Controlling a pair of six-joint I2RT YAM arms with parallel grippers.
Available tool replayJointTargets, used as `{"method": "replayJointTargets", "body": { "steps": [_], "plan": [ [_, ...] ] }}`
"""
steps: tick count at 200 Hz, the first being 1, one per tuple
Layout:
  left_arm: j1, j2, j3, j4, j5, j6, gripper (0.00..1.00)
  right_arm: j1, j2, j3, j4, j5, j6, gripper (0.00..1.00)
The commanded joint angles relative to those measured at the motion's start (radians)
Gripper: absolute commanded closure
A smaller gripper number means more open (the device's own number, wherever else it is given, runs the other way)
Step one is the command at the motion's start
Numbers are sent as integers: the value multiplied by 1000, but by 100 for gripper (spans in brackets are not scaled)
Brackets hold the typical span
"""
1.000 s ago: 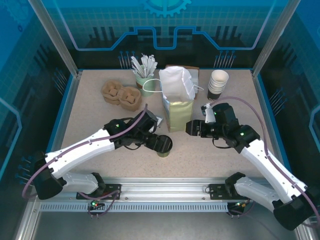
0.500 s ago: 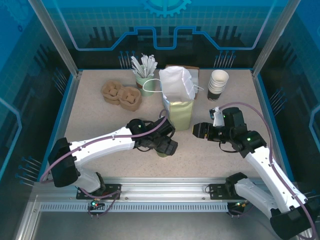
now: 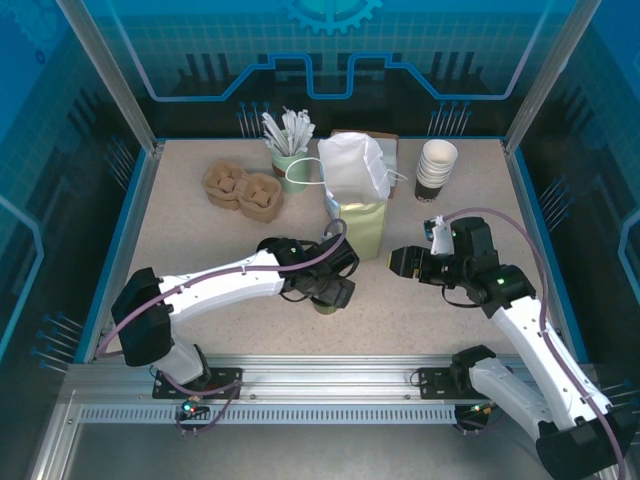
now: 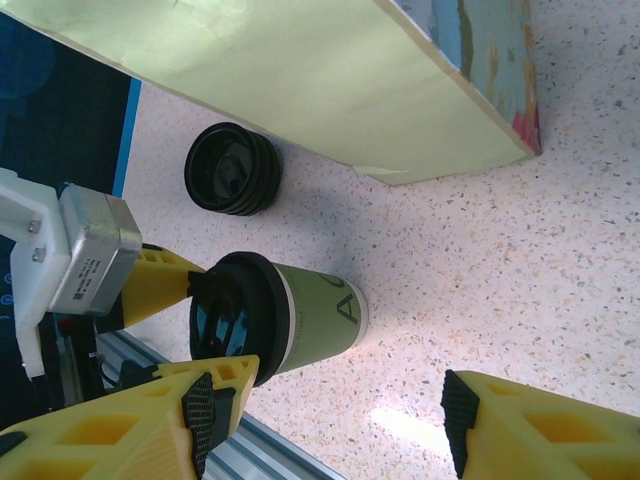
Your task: Pack the takeout coffee
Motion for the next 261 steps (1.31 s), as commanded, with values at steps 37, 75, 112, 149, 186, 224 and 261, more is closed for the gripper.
{"method": "replayJointTargets", "body": {
  "steps": [37, 75, 112, 149, 186, 224, 261],
  "plan": [
    [-9, 30, 39, -56, -46, -24, 19, -49, -25, -30, -23, -53, -26, 36],
    [-8, 20, 32, -84, -86, -31, 22, -67, -25, -37, -24, -65, -31, 36],
    [4, 4, 20, -106, -116, -33, 22, -76, -23, -43, -22, -73, -33, 36],
    [54, -31, -26, -126, -115, -40, 23, -86, -24, -47, -25, -77, -37, 36],
    [123, -86, -90, -131, -111, -47, 23, -97, -23, -52, -24, -82, -42, 36],
    [196, -137, -144, -121, -95, -33, 22, -112, -17, -50, -25, -90, -49, 36],
    [235, -160, -165, -113, -82, -25, 21, -130, -15, -42, -31, -94, -57, 36]
  ]
}}
